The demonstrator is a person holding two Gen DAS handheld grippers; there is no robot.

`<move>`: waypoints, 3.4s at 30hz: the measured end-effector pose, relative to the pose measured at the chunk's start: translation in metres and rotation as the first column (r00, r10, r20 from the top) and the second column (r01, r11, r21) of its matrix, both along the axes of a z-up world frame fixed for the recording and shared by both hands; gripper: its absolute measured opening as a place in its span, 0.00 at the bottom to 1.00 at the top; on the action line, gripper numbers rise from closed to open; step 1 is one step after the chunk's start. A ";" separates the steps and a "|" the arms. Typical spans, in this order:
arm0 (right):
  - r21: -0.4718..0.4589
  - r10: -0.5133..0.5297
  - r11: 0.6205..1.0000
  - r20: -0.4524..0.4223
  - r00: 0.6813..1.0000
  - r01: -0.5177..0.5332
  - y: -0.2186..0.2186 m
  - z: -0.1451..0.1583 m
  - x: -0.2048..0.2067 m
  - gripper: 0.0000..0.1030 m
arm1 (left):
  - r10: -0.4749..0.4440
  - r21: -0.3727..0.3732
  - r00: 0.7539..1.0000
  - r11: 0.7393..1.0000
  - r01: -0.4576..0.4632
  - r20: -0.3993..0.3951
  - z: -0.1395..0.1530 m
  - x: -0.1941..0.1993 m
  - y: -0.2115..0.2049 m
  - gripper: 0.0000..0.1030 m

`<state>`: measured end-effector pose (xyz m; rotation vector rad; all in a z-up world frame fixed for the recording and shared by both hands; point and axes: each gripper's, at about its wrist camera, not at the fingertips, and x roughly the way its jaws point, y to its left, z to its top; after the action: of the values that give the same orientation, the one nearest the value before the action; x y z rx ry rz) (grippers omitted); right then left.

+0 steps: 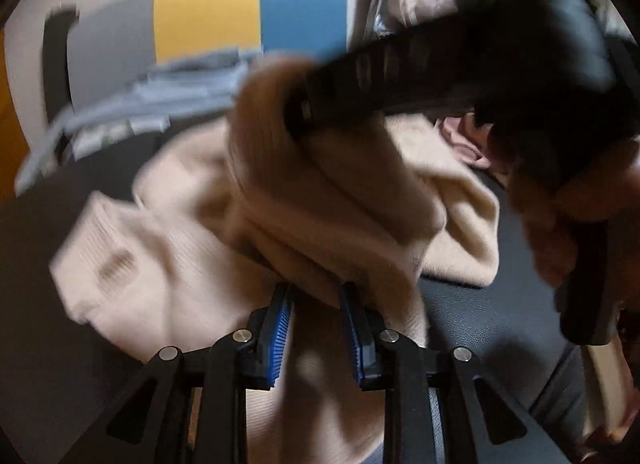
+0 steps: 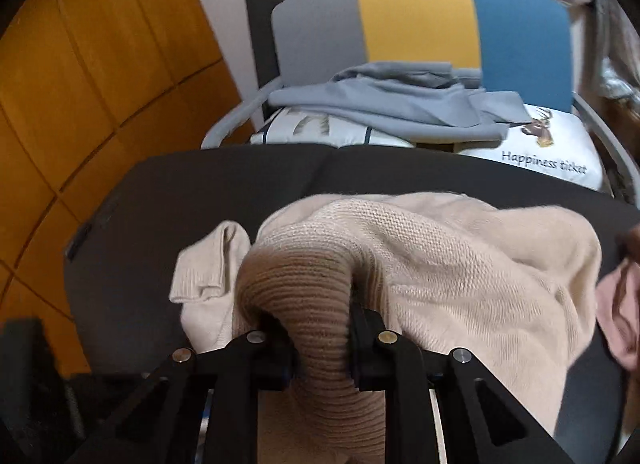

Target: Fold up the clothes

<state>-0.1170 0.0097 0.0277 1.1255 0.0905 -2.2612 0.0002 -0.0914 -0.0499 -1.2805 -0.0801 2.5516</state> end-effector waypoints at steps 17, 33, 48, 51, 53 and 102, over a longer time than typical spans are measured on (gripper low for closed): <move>0.044 0.110 0.992 0.117 0.987 -0.116 -0.041 -0.018 -0.053 0.26 | 0.062 0.014 0.996 0.998 -0.063 0.068 0.001 -0.036 0.006 0.24; 0.050 0.134 0.989 0.113 0.984 -0.141 -0.033 -0.017 -0.053 0.27 | 0.093 0.158 0.986 0.985 -0.071 -0.138 0.043 -0.009 0.006 0.26; -0.095 0.008 0.995 0.016 1.000 -0.006 0.044 0.005 -0.013 0.56 | 0.244 -0.106 0.967 0.962 -0.250 -0.067 0.001 -0.037 0.010 0.28; -0.139 -0.067 0.988 -0.002 0.998 0.067 0.084 0.006 0.006 0.58 | 0.313 -0.100 0.946 0.942 -0.320 -0.080 0.008 -0.048 -0.010 0.28; -0.143 -0.104 0.984 0.008 0.995 0.104 0.102 0.001 0.013 0.58 | 0.339 -0.108 0.938 0.932 -0.346 -0.074 0.005 -0.064 -0.021 0.28; 0.107 -0.197 0.973 -0.066 0.978 0.204 0.094 -0.044 0.030 0.50 | 0.188 -0.123 0.980 0.973 -0.194 -0.058 0.006 -0.015 -0.052 0.19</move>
<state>-0.0870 0.1042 -0.0163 1.1775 0.1335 -2.4939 -0.0149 -0.1438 -0.0439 -1.3168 -0.0322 2.7897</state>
